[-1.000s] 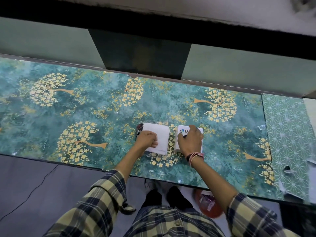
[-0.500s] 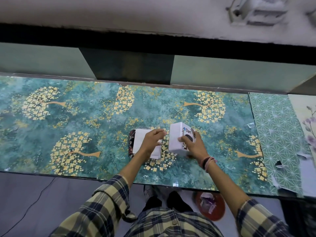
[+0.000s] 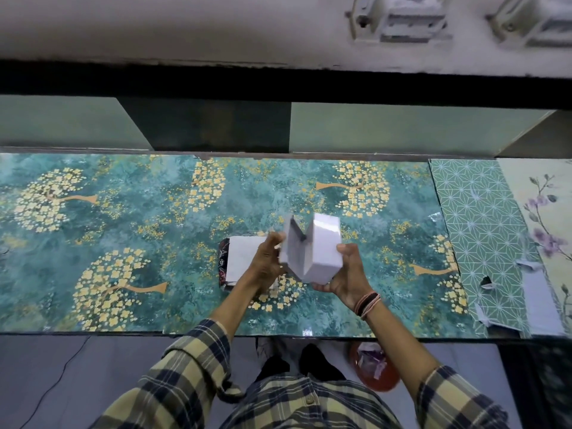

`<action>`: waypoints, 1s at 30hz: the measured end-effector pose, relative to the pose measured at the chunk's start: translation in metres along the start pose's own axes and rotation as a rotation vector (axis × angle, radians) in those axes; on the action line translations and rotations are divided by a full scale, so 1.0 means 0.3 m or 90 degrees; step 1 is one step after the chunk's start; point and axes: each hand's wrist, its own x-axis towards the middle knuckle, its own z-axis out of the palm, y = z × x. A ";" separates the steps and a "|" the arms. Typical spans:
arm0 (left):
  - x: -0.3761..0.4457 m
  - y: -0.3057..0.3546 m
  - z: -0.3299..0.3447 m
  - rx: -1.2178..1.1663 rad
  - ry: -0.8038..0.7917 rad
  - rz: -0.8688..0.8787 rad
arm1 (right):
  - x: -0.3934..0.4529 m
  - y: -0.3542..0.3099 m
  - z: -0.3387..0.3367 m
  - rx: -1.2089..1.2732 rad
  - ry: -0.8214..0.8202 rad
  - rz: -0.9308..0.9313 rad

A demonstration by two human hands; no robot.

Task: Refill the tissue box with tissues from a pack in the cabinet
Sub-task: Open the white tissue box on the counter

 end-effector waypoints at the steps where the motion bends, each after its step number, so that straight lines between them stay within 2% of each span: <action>1: 0.001 0.004 -0.012 -0.013 0.001 -0.005 | 0.006 0.001 -0.011 0.054 -0.017 0.021; 5: -0.011 0.013 -0.026 -0.033 0.032 -0.019 | 0.034 0.012 -0.050 0.171 -0.041 0.065; 7: -0.011 0.008 -0.037 -0.036 0.053 -0.022 | 0.042 0.028 -0.065 0.159 0.002 0.070; 12: -0.014 0.002 -0.059 -0.015 0.099 -0.028 | 0.054 0.067 -0.095 0.001 0.166 0.086; 18: -0.022 -0.020 -0.052 0.002 0.093 -0.042 | 0.093 0.101 -0.105 -0.208 0.222 0.114; 22: -0.030 -0.021 -0.052 0.007 0.102 -0.051 | 0.138 0.138 -0.164 -0.284 0.252 0.106; 24: -0.037 -0.014 -0.055 0.008 0.107 -0.052 | 0.165 0.157 -0.200 -0.346 0.279 0.080; 28: -0.039 0.001 -0.061 -0.054 0.091 -0.018 | 0.084 0.065 -0.099 -0.538 0.375 -0.119; 30: -0.031 0.011 -0.055 -0.115 0.075 0.000 | 0.074 0.025 -0.048 -0.557 0.348 -0.206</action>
